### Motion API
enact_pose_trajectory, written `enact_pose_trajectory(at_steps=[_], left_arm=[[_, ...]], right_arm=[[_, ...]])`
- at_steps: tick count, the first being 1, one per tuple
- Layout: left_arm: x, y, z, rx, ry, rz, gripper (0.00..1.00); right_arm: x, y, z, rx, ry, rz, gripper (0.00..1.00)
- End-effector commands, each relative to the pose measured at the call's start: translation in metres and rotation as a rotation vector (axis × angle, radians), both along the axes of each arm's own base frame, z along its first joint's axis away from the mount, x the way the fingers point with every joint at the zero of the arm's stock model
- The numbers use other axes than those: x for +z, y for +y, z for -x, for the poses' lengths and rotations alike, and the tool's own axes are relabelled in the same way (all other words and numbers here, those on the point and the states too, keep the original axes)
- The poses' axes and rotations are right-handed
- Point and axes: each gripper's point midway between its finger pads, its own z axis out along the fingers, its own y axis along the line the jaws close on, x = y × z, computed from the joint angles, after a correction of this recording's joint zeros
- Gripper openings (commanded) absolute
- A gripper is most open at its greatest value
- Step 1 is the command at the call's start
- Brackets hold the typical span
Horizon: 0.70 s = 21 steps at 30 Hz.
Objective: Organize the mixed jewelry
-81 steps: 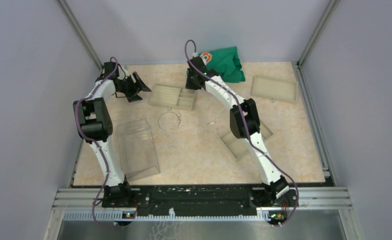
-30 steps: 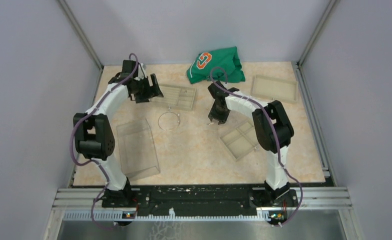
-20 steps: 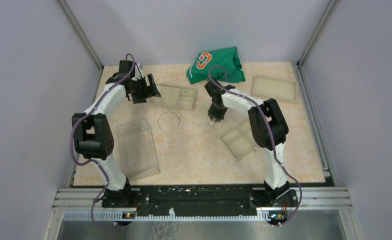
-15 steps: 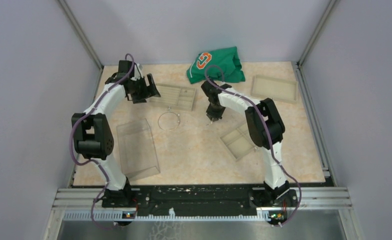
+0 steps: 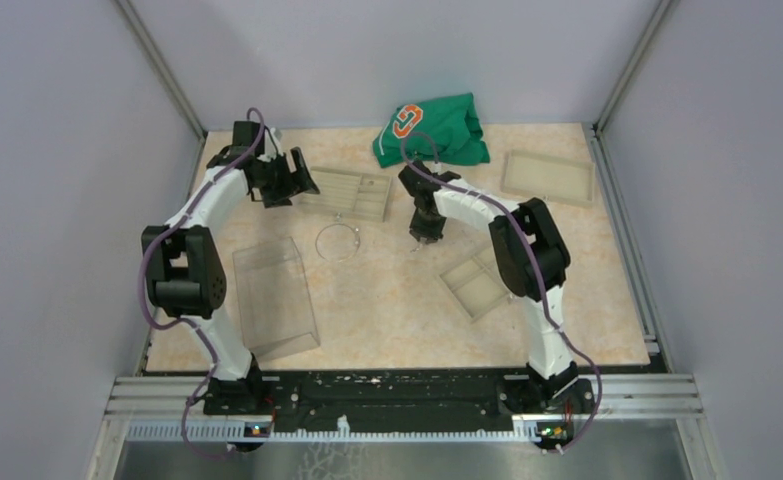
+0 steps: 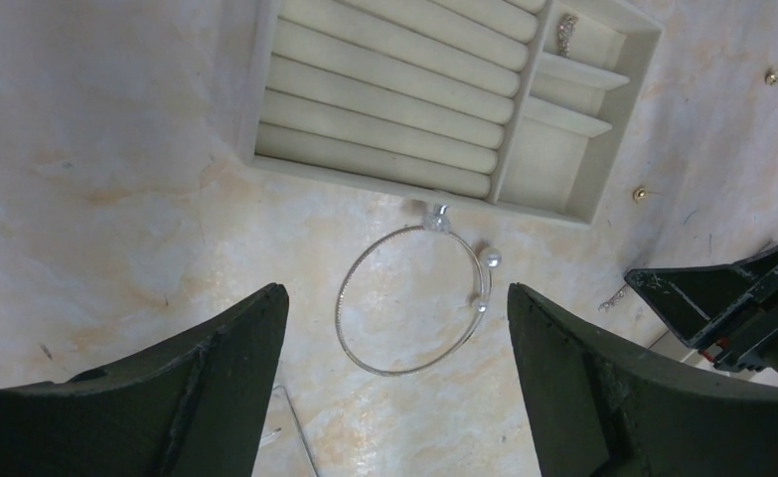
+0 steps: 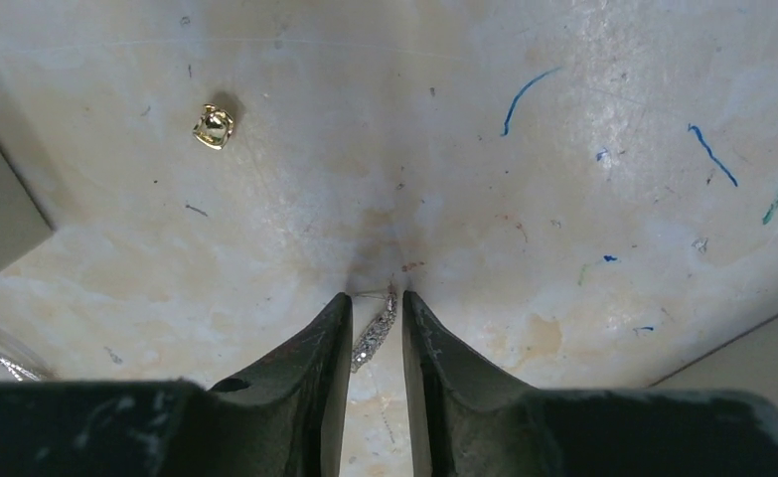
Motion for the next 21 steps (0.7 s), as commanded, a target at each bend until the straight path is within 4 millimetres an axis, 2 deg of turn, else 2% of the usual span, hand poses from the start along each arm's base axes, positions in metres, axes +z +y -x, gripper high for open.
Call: enact_pose_trajectory(at_steps=[1, 5, 13, 17, 21], left_arm=[[-0.001, -0.004, -0.005, -0.016, -0.005, 0.024, 0.88], [-0.002, -0.005, -0.006, -0.02, 0.002, 0.031, 0.88], [-0.002, -0.007, -0.006, -0.023, 0.008, 0.044, 0.88], [-0.002, -0.008, -0.006, -0.023, 0.009, 0.046, 0.88], [-0.003, -0.007, -0.006, -0.018, 0.01, 0.043, 0.88]], right_arm=[[0.021, 0.011, -0.001, 0.107, -0.098, -0.063, 0.26], [0.014, 0.008, 0.007, 0.121, -0.089, -0.063, 0.26], [-0.002, 0.001, 0.009, 0.137, -0.05, -0.006, 0.11], [-0.001, 0.0, 0.006, 0.136, -0.049, 0.009, 0.01], [0.006, 0.0, 0.004, 0.136, -0.061, 0.007, 0.0]])
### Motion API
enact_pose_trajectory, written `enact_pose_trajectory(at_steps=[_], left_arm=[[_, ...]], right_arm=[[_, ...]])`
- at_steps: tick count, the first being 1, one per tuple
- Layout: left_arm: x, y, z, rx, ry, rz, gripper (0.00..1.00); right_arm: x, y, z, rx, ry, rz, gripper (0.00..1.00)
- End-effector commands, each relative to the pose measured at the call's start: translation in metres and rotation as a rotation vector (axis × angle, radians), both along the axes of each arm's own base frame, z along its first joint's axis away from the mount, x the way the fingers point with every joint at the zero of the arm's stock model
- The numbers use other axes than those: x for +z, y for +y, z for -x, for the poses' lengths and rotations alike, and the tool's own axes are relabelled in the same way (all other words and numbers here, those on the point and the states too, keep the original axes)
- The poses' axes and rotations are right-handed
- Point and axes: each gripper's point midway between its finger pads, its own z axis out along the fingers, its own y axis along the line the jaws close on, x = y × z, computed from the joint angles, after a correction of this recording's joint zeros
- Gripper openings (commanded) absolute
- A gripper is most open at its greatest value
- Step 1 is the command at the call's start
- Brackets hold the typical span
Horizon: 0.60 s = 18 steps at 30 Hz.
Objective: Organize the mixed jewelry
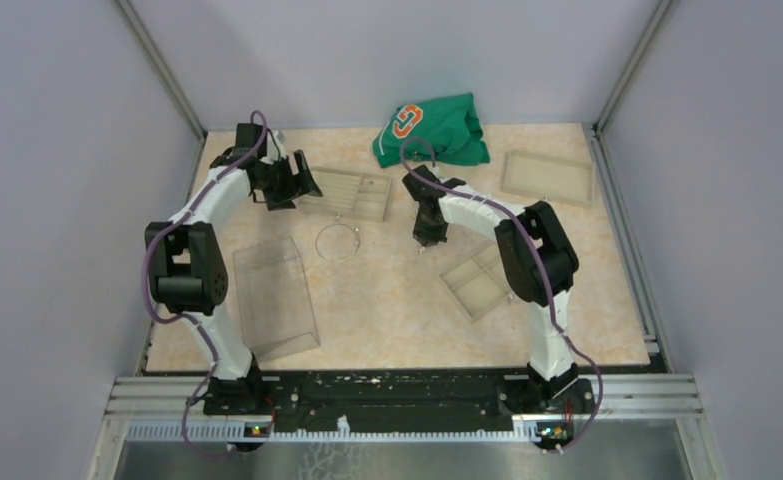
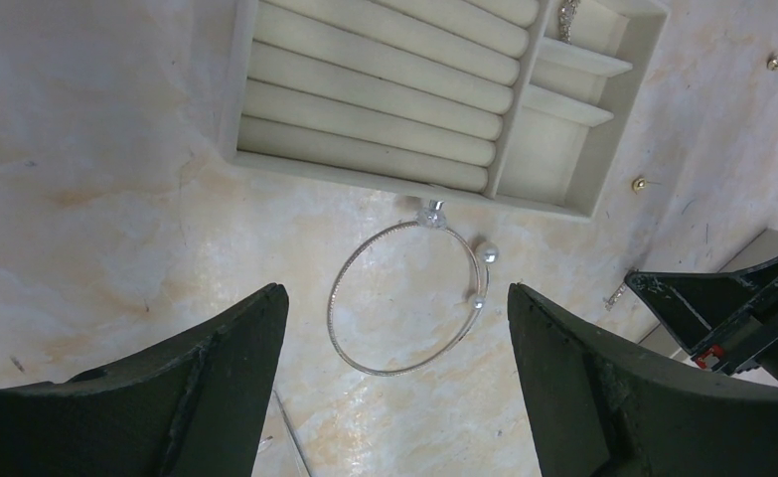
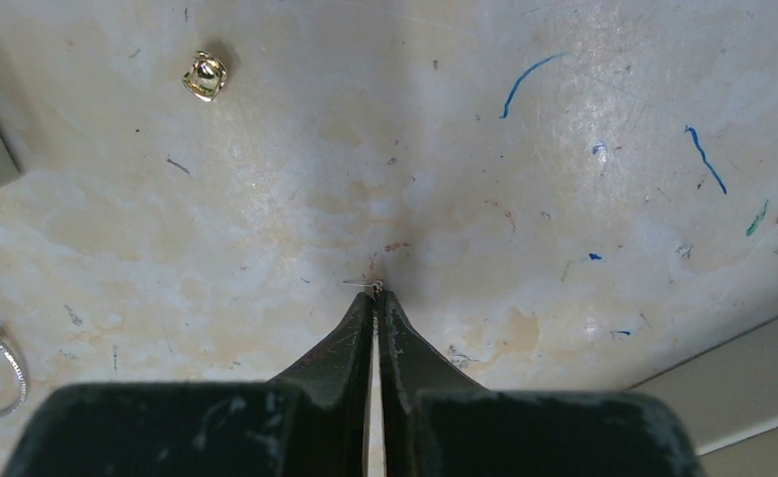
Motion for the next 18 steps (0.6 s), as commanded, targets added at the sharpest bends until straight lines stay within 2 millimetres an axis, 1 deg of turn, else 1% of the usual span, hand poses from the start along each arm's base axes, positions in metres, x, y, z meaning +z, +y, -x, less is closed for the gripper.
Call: enact_pose_trajectory(at_steps=[1, 5, 10, 12, 18], left_arm=[[0.007, 0.0, -0.008, 0.004, -0.023, 0.01, 0.88], [0.003, 0.006, -0.013, 0.027, -0.025, 0.016, 0.88], [0.001, 0.024, -0.023, 0.08, -0.027, 0.057, 0.88], [-0.001, 0.035, -0.027, 0.105, -0.025, 0.069, 0.88], [-0.004, 0.044, -0.03, 0.126, -0.019, 0.068, 0.88]], right_arm=[[0.01, 0.004, -0.006, 0.016, -0.031, 0.018, 0.0], [0.034, 0.008, -0.013, 0.032, -0.084, -0.009, 0.0], [0.069, 0.017, -0.022, 0.084, -0.166, -0.059, 0.0], [0.077, 0.02, -0.024, 0.108, -0.184, -0.071, 0.0], [0.093, 0.026, -0.031, 0.135, -0.223, -0.091, 0.0]])
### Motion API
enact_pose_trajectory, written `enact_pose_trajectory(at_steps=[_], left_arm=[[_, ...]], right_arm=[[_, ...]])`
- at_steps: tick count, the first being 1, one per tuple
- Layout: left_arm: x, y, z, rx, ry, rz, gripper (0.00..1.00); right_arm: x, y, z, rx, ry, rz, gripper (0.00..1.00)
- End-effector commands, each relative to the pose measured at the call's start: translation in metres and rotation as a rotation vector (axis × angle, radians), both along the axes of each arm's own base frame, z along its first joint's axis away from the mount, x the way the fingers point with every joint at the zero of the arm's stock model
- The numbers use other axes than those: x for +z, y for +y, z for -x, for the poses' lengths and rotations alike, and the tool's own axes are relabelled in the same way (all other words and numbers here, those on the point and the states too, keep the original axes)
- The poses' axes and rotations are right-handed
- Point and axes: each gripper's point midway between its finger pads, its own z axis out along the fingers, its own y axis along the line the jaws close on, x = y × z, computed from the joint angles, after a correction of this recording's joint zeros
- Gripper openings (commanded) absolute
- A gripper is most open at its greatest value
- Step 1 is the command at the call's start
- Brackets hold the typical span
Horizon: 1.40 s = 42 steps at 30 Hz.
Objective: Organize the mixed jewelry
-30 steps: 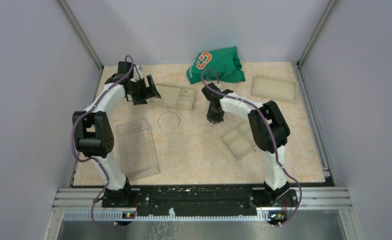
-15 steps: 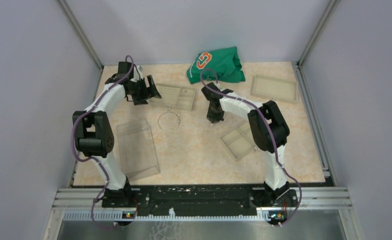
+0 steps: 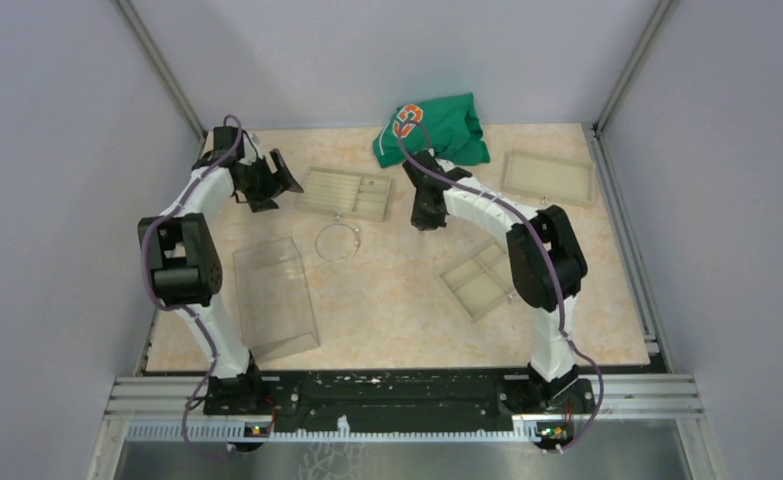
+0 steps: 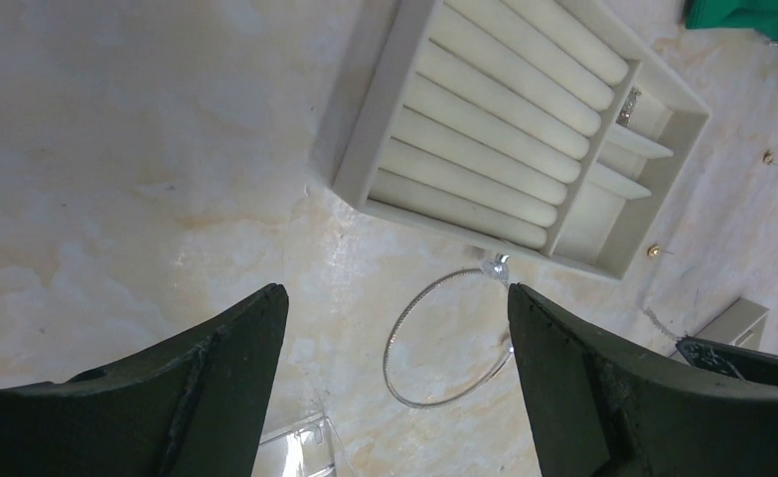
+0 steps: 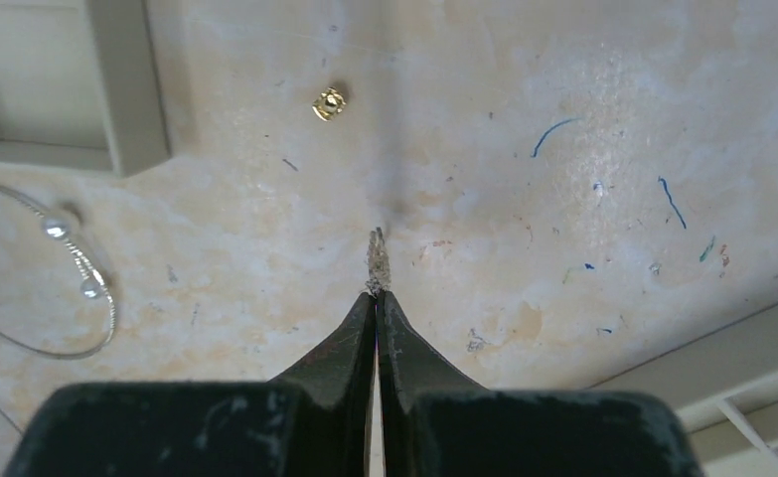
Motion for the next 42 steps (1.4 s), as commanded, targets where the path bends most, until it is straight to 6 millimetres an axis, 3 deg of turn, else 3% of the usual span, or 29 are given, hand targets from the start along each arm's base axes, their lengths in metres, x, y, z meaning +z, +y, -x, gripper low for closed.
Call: enact_pose_trajectory(at_steps=[1, 8, 24, 30, 37, 42], left_arm=[[0.01, 0.002, -0.013, 0.004, -0.044, 0.018, 0.88], [-0.004, 0.011, -0.021, 0.017, -0.023, 0.029, 0.88], [-0.015, 0.006, -0.021, -0.003, 0.014, 0.058, 0.88], [-0.01, 0.007, -0.022, -0.003, 0.005, 0.054, 0.88], [-0.009, 0.009, -0.024, 0.001, 0.006, 0.05, 0.88], [-0.009, 0.008, -0.026, 0.0, 0.011, 0.053, 0.88]], right_arm=[[0.059, 0.019, -0.018, 0.052, -0.142, -0.079, 0.0], [0.091, 0.034, -0.039, 0.093, -0.227, -0.114, 0.0], [0.108, 0.094, -0.115, 0.111, -0.321, -0.207, 0.0], [0.096, 0.109, -0.14, 0.114, -0.341, -0.209, 0.0], [0.071, 0.12, -0.153, 0.11, -0.344, -0.231, 0.0], [0.064, 0.123, -0.167, 0.087, -0.387, -0.235, 0.0]])
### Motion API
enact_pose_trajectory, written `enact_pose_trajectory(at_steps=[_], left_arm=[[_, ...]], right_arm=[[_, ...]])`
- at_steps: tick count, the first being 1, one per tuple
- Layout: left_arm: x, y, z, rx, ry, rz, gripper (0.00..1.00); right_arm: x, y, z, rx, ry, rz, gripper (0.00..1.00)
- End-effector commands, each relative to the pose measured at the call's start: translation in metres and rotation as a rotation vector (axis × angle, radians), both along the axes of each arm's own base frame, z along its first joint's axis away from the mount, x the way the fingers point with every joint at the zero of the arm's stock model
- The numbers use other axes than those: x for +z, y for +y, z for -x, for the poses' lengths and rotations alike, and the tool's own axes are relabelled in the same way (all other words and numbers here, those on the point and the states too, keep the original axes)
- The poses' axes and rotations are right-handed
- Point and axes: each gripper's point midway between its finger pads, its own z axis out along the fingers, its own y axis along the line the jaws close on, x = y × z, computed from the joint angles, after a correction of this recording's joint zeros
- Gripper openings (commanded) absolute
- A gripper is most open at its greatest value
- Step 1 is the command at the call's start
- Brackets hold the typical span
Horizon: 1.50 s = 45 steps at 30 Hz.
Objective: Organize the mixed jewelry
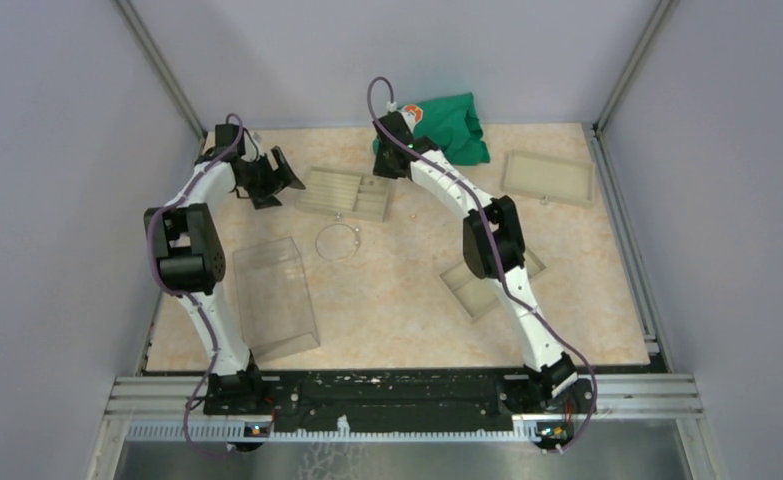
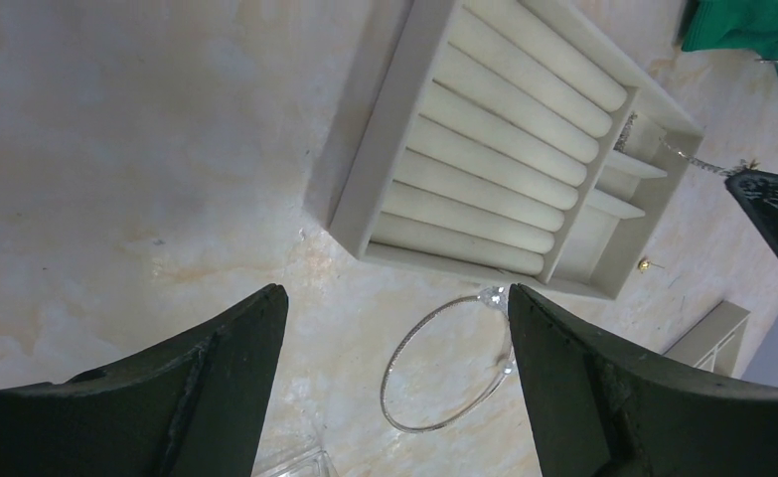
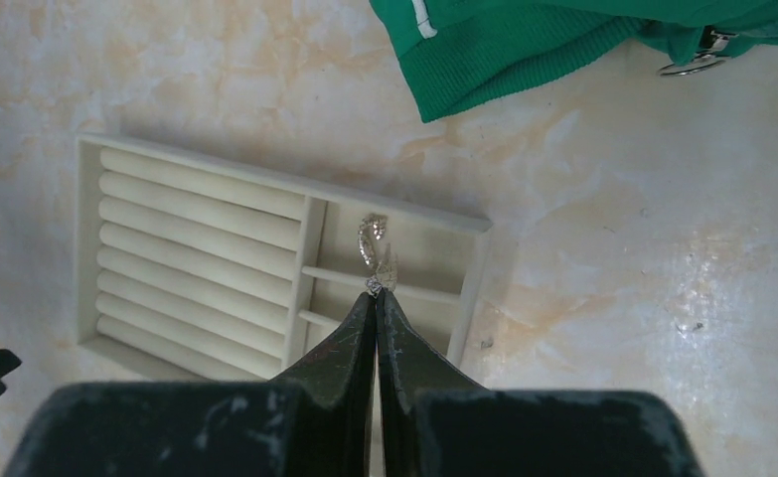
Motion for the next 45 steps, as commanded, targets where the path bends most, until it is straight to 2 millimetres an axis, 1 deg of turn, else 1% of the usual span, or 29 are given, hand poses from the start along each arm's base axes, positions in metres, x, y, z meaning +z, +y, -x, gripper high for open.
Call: enact_pose_trajectory(at_steps=[1, 3, 9, 11, 12, 13, 14, 17, 18, 22, 24, 25, 27, 29, 30, 34, 35, 37, 39, 41, 42, 43, 45], left_arm=[[0.008, 0.002, -0.008, -0.001, -0.013, 0.006, 0.88], [0.008, 0.003, -0.008, -0.001, -0.015, 0.004, 0.88], [0.01, 0.003, -0.009, 0.0, -0.015, 0.004, 0.88], [0.01, 0.002, -0.008, 0.001, -0.012, 0.008, 0.88], [0.01, 0.002, -0.008, 0.0, -0.01, 0.011, 0.88], [0.01, 0.002, -0.007, 0.001, -0.009, 0.013, 0.88], [0.009, 0.001, -0.007, 0.0, -0.008, 0.015, 0.88], [0.011, 0.0, -0.007, -0.001, -0.009, 0.023, 0.88], [0.013, 0.0, -0.007, -0.001, -0.011, 0.022, 0.88], [0.023, 0.001, -0.007, 0.001, -0.042, 0.01, 0.89], [0.024, 0.002, -0.011, 0.002, -0.064, 0.0, 0.89], [0.022, 0.003, -0.012, 0.003, -0.067, -0.002, 0.89], [0.016, 0.004, -0.018, 0.012, -0.067, -0.003, 0.89], [0.008, 0.004, -0.026, 0.02, -0.06, 0.004, 0.89], [0.005, 0.004, -0.029, 0.02, -0.059, 0.006, 0.89], [-0.007, 0.003, -0.04, 0.014, -0.065, 0.006, 0.89], [-0.009, 0.001, -0.04, 0.005, -0.063, 0.008, 0.89], [-0.016, -0.007, -0.036, -0.02, -0.061, 0.016, 0.89], [-0.022, -0.02, -0.033, -0.056, -0.064, 0.022, 0.89], [-0.023, -0.036, -0.028, -0.101, -0.074, 0.026, 0.89], [-0.024, -0.041, -0.024, -0.116, -0.078, 0.028, 0.9], [-0.023, -0.054, -0.019, -0.146, -0.08, 0.028, 0.9], [-0.02, -0.071, -0.007, -0.188, -0.086, 0.032, 0.9]], right_arm=[[0.02, 0.017, -0.02, -0.009, -0.102, -0.057, 0.0], [0.016, 0.019, -0.022, -0.006, -0.1, -0.058, 0.0], [-0.004, 0.021, -0.023, -0.005, -0.077, -0.056, 0.0], [-0.007, 0.022, -0.024, -0.004, -0.07, -0.064, 0.0], [-0.006, 0.022, -0.024, -0.003, -0.07, -0.069, 0.06], [-0.004, 0.022, -0.025, -0.003, -0.073, -0.073, 0.16], [-0.001, 0.021, -0.026, 0.001, -0.081, -0.07, 0.23], [0.018, 0.017, -0.029, 0.008, -0.115, -0.064, 0.36], [0.025, 0.015, -0.03, 0.006, -0.124, -0.067, 0.38], [0.066, 0.002, -0.029, -0.006, -0.165, -0.091, 0.36], [0.082, -0.009, -0.025, -0.014, -0.177, -0.094, 0.35], [0.087, -0.014, -0.022, -0.017, -0.179, -0.096, 0.34], [0.091, -0.026, -0.012, -0.021, -0.161, -0.096, 0.3], [0.085, -0.041, 0.003, -0.03, -0.128, -0.081, 0.29], [0.092, -0.05, 0.011, -0.039, -0.13, -0.078, 0.29], [0.08, -0.082, 0.043, -0.078, -0.085, -0.071, 0.29], [0.071, -0.091, 0.054, -0.088, -0.063, -0.062, 0.29], [0.063, -0.104, 0.068, -0.105, -0.046, -0.047, 0.29], [0.055, -0.116, 0.079, -0.126, -0.025, -0.029, 0.29], [0.046, -0.124, 0.087, -0.137, 0.0, -0.027, 0.29], [0.043, -0.126, 0.09, -0.133, 0.01, -0.03, 0.29], [0.039, -0.128, 0.094, -0.129, 0.024, -0.024, 0.29], [0.032, -0.129, 0.099, -0.103, 0.045, -0.006, 0.29]])
